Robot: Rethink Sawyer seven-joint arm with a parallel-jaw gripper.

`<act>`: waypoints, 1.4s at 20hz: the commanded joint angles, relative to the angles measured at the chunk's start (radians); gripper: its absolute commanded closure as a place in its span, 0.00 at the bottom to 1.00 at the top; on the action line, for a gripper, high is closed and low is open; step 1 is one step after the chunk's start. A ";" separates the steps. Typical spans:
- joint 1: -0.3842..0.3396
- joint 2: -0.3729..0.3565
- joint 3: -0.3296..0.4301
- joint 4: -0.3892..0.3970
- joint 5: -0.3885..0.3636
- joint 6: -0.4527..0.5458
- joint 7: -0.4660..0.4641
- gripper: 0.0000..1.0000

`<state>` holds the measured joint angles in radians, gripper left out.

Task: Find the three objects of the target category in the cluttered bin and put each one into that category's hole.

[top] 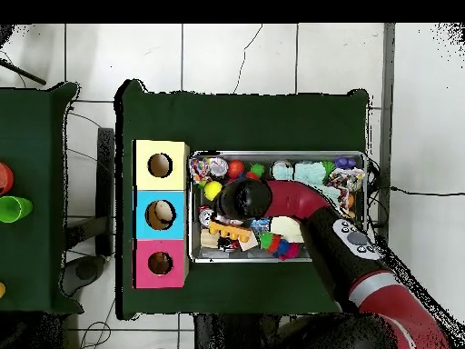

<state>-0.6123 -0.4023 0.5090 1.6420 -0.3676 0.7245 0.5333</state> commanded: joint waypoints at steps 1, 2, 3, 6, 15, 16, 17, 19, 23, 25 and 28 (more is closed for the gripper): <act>0.056 0.034 -0.053 -0.053 0.081 -0.063 0.337 0.00; 0.063 0.034 -0.057 -0.056 0.087 -0.065 0.335 0.00; 0.072 0.035 -0.061 -0.064 0.096 -0.064 0.334 0.00; 0.089 0.024 -0.068 -0.078 0.127 -0.049 0.329 0.00; 0.166 0.037 -0.123 -0.211 0.214 0.075 0.315 0.00; 0.170 0.038 -0.125 -0.216 0.220 0.073 0.314 0.00; 0.175 0.042 -0.128 -0.229 0.228 0.080 0.315 0.00; 0.186 0.060 -0.136 -0.263 0.239 0.092 0.299 0.00; 0.215 0.124 -0.158 -0.364 0.244 0.134 0.262 0.00; 0.205 0.133 -0.148 -0.362 0.253 0.117 0.242 0.00; 0.197 0.142 -0.141 -0.359 0.251 0.097 0.221 0.00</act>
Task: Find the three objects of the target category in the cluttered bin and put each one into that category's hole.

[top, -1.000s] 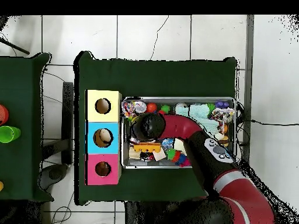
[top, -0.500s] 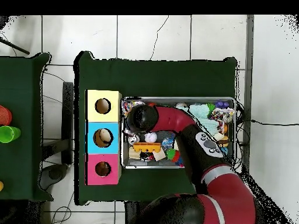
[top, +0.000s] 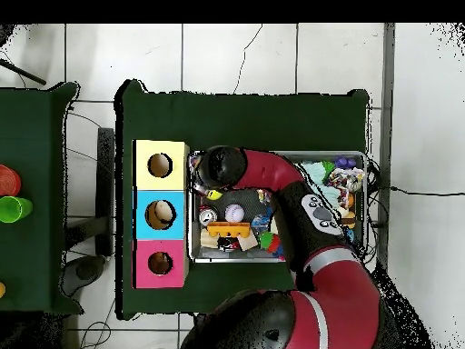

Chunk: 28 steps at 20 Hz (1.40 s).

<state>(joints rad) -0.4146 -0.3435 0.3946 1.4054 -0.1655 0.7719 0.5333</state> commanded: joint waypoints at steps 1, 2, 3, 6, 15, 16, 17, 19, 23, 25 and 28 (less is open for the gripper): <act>-0.006 0.084 -0.023 -0.114 0.050 0.039 0.220 0.00; -0.008 0.085 -0.021 -0.111 0.047 0.032 0.218 0.00; -0.007 0.092 -0.019 -0.118 0.047 0.031 0.218 0.00; -0.018 0.120 -0.013 -0.102 0.031 -0.030 0.206 0.00; -0.075 0.198 0.020 -0.055 -0.013 -0.203 0.163 0.00; -0.078 0.207 0.020 -0.057 -0.016 -0.212 0.165 0.00; -0.078 0.213 0.019 -0.060 -0.016 -0.216 0.171 0.00; -0.077 0.220 0.015 -0.063 -0.013 -0.218 0.186 0.00; -0.067 0.216 0.003 -0.072 -0.025 -0.212 0.169 1.00; -0.067 0.214 0.006 -0.073 -0.033 -0.211 0.155 1.00; -0.097 0.221 0.035 -0.045 -0.017 -0.250 0.150 1.00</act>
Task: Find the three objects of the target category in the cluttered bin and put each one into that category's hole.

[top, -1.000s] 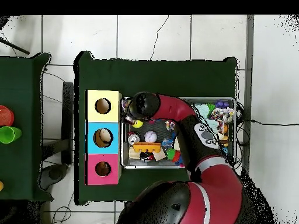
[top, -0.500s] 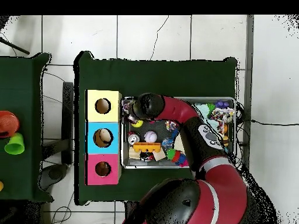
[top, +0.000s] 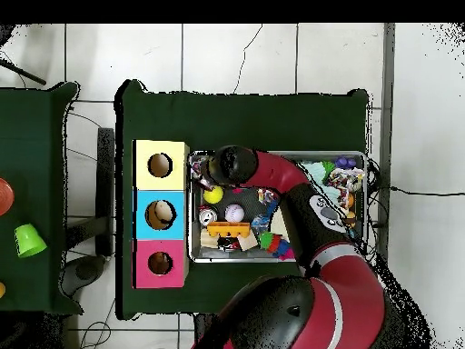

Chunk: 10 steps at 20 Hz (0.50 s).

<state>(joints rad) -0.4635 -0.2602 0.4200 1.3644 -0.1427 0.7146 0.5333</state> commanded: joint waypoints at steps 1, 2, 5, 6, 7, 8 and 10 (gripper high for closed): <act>-0.030 0.131 -0.010 -0.014 -0.036 -0.169 0.168 1.00; -0.025 0.129 -0.018 -0.017 -0.037 -0.162 0.170 1.00; -0.033 0.130 -0.010 -0.007 -0.044 -0.185 0.160 1.00; -0.034 0.130 -0.010 -0.007 -0.045 -0.187 0.160 1.00; -0.035 0.127 -0.009 -0.005 -0.045 -0.187 0.159 1.00; -0.037 0.118 -0.008 0.002 -0.044 -0.183 0.161 1.00; -0.039 0.060 -0.011 0.022 -0.027 -0.115 0.163 1.00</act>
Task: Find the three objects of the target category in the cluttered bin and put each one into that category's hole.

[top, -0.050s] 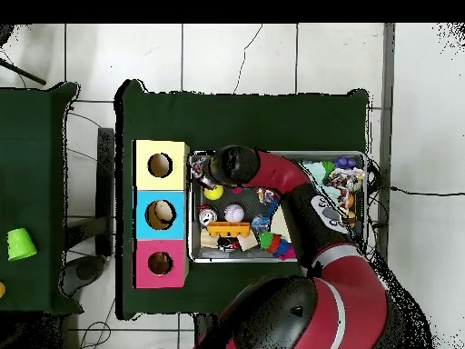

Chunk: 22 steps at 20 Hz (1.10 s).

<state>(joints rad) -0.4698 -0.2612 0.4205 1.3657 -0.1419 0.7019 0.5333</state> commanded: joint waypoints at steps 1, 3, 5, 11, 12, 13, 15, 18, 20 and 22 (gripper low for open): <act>-0.029 0.025 -0.018 0.026 -0.015 -0.047 0.167 1.00; -0.018 -0.052 -0.033 0.015 0.010 0.090 0.171 1.00; -0.022 -0.106 -0.035 0.012 0.029 0.182 0.166 1.00; -0.032 -0.156 -0.039 -0.008 0.034 0.306 0.152 1.00; -0.036 -0.157 -0.037 -0.011 0.032 0.315 0.147 1.00; -0.044 -0.160 -0.034 -0.005 0.030 0.316 0.142 1.00; -0.056 -0.172 -0.027 0.014 0.028 0.317 0.135 1.00; -0.072 -0.179 -0.019 0.024 0.020 0.326 0.115 1.00; -0.083 -0.183 -0.016 0.026 0.005 0.339 0.087 1.00; -0.095 -0.191 -0.010 0.027 -0.003 0.356 0.060 1.00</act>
<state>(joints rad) -0.5280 -0.4372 0.4088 1.3707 -0.1367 0.9556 0.5333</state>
